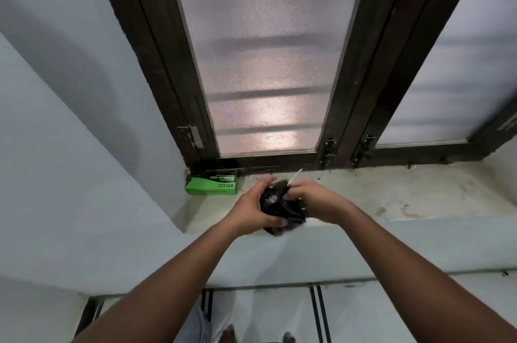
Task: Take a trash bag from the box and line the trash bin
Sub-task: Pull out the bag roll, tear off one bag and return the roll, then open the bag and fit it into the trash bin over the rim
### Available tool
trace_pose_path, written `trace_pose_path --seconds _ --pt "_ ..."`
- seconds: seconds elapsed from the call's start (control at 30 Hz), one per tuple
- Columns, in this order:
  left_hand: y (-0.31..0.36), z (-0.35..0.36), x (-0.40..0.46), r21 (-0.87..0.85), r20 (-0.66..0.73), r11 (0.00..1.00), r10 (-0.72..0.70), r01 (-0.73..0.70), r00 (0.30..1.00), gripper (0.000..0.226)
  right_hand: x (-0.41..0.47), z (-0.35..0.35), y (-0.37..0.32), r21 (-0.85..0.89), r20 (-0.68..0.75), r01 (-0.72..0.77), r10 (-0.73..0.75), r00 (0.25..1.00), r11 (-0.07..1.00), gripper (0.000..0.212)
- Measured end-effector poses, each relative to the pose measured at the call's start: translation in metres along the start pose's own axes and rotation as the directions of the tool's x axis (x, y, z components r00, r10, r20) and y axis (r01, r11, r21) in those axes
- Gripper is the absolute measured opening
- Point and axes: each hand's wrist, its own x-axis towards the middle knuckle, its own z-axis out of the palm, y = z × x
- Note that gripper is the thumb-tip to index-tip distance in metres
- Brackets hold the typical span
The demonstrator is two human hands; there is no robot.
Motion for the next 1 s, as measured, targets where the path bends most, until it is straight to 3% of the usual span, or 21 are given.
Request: trace_pose_path --seconds 0.07,0.17,0.23,0.3,0.37,0.5,0.6,0.67,0.73,0.8,0.87,0.93,1.0 --pt "0.004 0.002 0.0 -0.114 0.033 0.993 -0.006 0.01 0.999 0.079 -0.005 -0.003 -0.009 0.138 -0.012 0.114 -0.114 0.993 0.984 0.025" --pt "0.017 0.005 -0.006 -0.223 -0.046 0.975 -0.022 0.011 0.999 0.041 -0.007 0.0 -0.008 0.215 -0.259 0.265 -0.207 0.943 0.94 0.032" --pt "0.025 0.006 -0.011 -0.265 -0.158 0.964 -0.046 0.003 0.986 0.022 -0.012 -0.002 0.001 0.237 -0.144 0.184 -0.152 0.978 0.954 0.046" --pt "0.028 0.007 -0.014 -0.3 -0.261 0.954 -0.083 0.001 0.962 0.021 -0.021 -0.005 0.012 0.15 0.059 0.039 -0.048 0.997 0.988 0.054" --pt "0.031 0.007 -0.018 -0.369 -0.31 0.929 -0.141 0.018 0.94 0.026 -0.029 -0.002 0.02 0.03 0.162 0.026 -0.031 0.986 0.999 0.042" --pt "0.03 0.007 -0.031 -0.561 -0.314 0.827 -0.249 0.032 0.916 0.029 -0.032 0.013 0.023 0.18 -0.045 0.102 -0.096 0.994 0.978 0.014" --pt "0.027 0.004 -0.04 -0.683 -0.309 0.728 -0.361 0.059 0.88 0.025 -0.032 0.016 0.024 0.303 -0.167 0.152 -0.104 0.98 0.941 0.01" --pt "0.02 0.0 -0.043 -0.742 -0.339 0.669 -0.425 0.039 0.84 0.026 -0.036 0.016 0.027 0.413 -0.179 0.186 -0.121 0.976 0.892 0.021" --pt "0.014 -0.005 -0.045 -0.628 -0.411 0.768 -0.465 0.126 0.784 0.035 -0.043 0.017 0.027 0.527 -0.189 0.201 -0.117 0.975 0.826 0.032" --pt "0.011 -0.006 -0.051 -0.262 -0.488 0.902 -0.43 0.343 0.759 0.058 -0.052 0.02 0.027 0.561 -0.225 0.203 -0.088 0.97 0.803 0.032" --pt "0.017 -0.004 -0.06 0.032 -0.571 0.895 -0.35 0.446 0.743 0.075 -0.061 0.025 0.027 0.544 -0.237 0.198 -0.077 0.968 0.815 0.025" --pt "0.026 -0.003 -0.07 0.113 -0.602 0.954 -0.157 0.278 0.783 0.068 -0.071 0.034 0.027 0.47 -0.25 0.227 -0.118 0.961 0.853 0.027" --pt "0.037 -0.007 -0.075 -0.085 -0.455 0.994 -0.104 0.073 0.884 0.052 -0.08 0.042 0.025 0.339 -0.25 0.264 -0.185 0.951 0.903 0.037"
